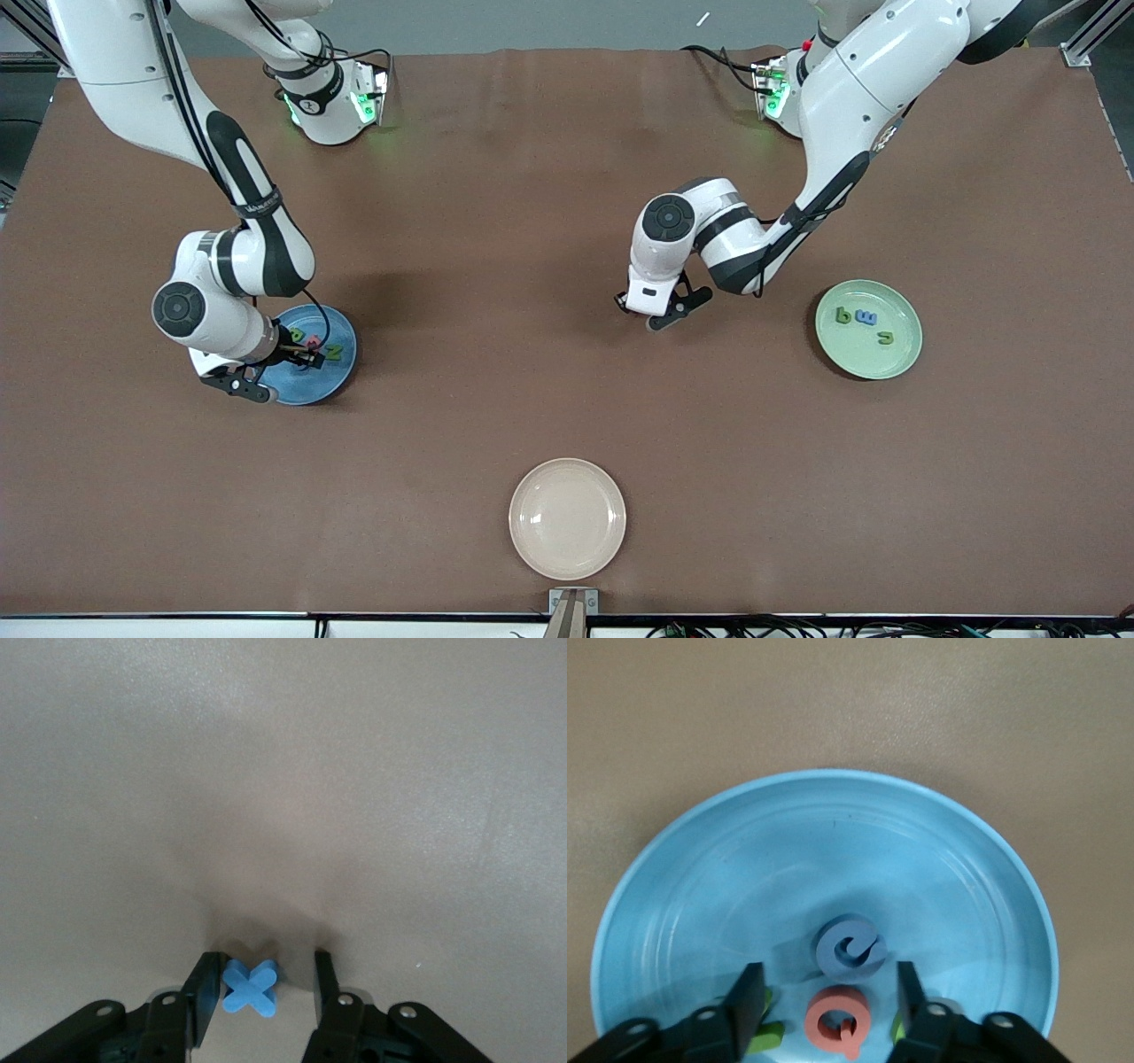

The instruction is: Sort uppercase to blue plate, lowercase to green plate

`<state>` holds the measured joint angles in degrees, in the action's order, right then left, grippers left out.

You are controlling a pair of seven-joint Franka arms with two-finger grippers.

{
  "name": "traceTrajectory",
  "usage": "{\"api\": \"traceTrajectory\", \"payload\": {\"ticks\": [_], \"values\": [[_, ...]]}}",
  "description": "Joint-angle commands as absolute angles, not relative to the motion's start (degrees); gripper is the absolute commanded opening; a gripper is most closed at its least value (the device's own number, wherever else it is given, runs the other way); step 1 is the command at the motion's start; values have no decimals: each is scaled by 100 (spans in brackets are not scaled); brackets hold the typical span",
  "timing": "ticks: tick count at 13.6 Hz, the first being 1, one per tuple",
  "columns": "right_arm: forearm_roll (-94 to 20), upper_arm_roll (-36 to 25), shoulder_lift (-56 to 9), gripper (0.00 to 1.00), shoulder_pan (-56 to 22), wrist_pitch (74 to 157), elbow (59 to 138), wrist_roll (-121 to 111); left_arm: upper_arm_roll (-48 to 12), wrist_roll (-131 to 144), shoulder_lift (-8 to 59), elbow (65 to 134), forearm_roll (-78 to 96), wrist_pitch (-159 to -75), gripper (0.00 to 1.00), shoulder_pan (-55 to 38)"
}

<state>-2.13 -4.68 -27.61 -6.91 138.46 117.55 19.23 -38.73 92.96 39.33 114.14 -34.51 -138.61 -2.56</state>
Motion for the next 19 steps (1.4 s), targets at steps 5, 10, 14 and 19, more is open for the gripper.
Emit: {"api": "traceTrajectory", "payload": {"ticks": [5, 10, 14, 19], "values": [[-141, -448, -1935, 100, -668, 11542, 11135, 1532, -3858, 9378, 4008, 11364, -3393, -13878, 26, -334], [-132, -475, -899, 100, -265, 10856, 11329, -58, -3858, 9186, 3894, 11355, -3507, -13851, 17, -290], [-123, -483, -545, 100, 122, 9435, 10418, -396, -3858, 8247, 3429, 11303, -3498, -13668, 16, -10], [26, -475, -763, 100, 211, 8246, 8617, -422, -3963, 7060, 3015, 11197, -3393, -13377, 15, 780]]}}
